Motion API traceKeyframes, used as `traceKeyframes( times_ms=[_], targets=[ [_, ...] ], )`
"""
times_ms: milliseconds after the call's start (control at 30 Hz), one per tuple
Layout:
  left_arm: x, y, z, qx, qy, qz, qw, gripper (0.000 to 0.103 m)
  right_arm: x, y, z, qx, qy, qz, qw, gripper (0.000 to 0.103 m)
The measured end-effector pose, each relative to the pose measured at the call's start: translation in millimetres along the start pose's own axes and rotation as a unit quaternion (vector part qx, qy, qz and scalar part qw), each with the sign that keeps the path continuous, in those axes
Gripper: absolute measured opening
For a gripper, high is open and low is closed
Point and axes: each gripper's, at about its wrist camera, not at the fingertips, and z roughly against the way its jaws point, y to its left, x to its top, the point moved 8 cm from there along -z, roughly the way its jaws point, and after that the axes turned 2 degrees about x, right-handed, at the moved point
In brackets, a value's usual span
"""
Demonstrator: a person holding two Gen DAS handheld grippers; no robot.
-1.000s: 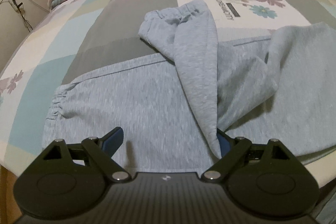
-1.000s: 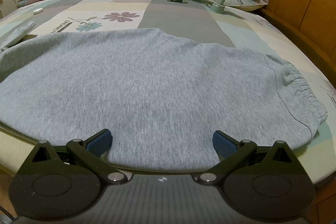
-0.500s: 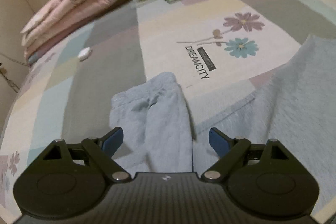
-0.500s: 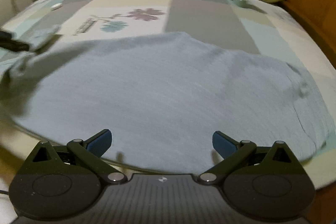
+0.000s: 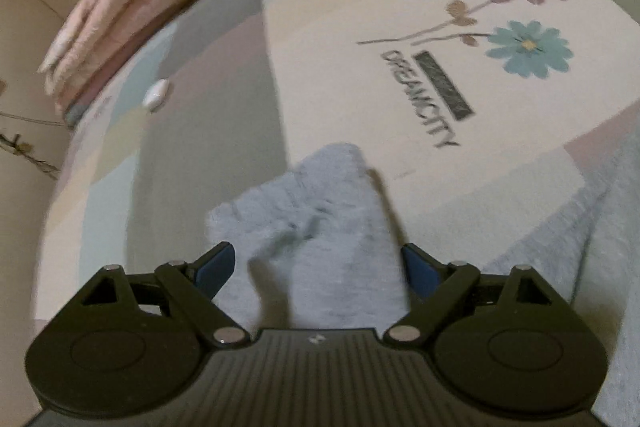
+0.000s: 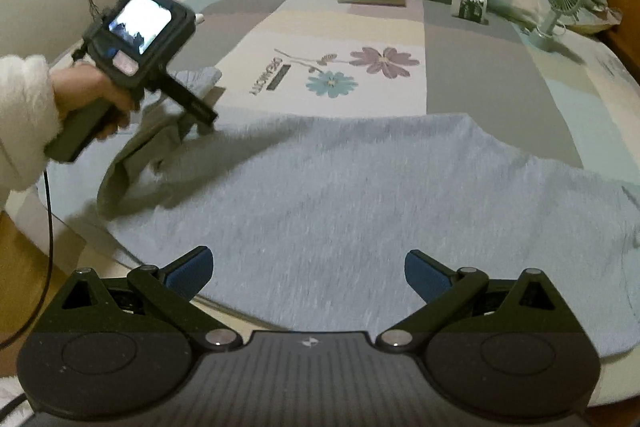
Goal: Fold clothes
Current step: 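Grasp the cuff of the grey pant leg with the left gripper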
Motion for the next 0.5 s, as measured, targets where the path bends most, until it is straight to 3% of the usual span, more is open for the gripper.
traceKeyframes(
  times_ms=[133, 267, 433, 500],
  targets=[
    [-4.3, 14.2, 6.1, 0.021, -0.003, -0.007, 0.9998, 0.089, -5.2, -0.7, -3.8, 0.001, 0.009, -0.010, 1.000, 0.103],
    [-14.0, 32.2, 14.8, 0.028, -0.007, 0.009, 0.9995, 0.089, -7.1, 4.0, -2.8, 0.028, 0.016, -0.017, 0.999, 0.103],
    [-24.0, 52.7, 18.3, 0.039, -0.007, 0.033, 0.9987, 0.089, -17.2, 27.0, -0.8, 0.141, 0.052, -0.007, 0.989, 0.103],
    [-27.8, 56.8, 19.1, 0.038, -0.008, 0.042, 0.9984, 0.089, -21.1, 37.1, 2.2, 0.163, 0.058, 0.010, 0.985, 0.103]
  ],
)
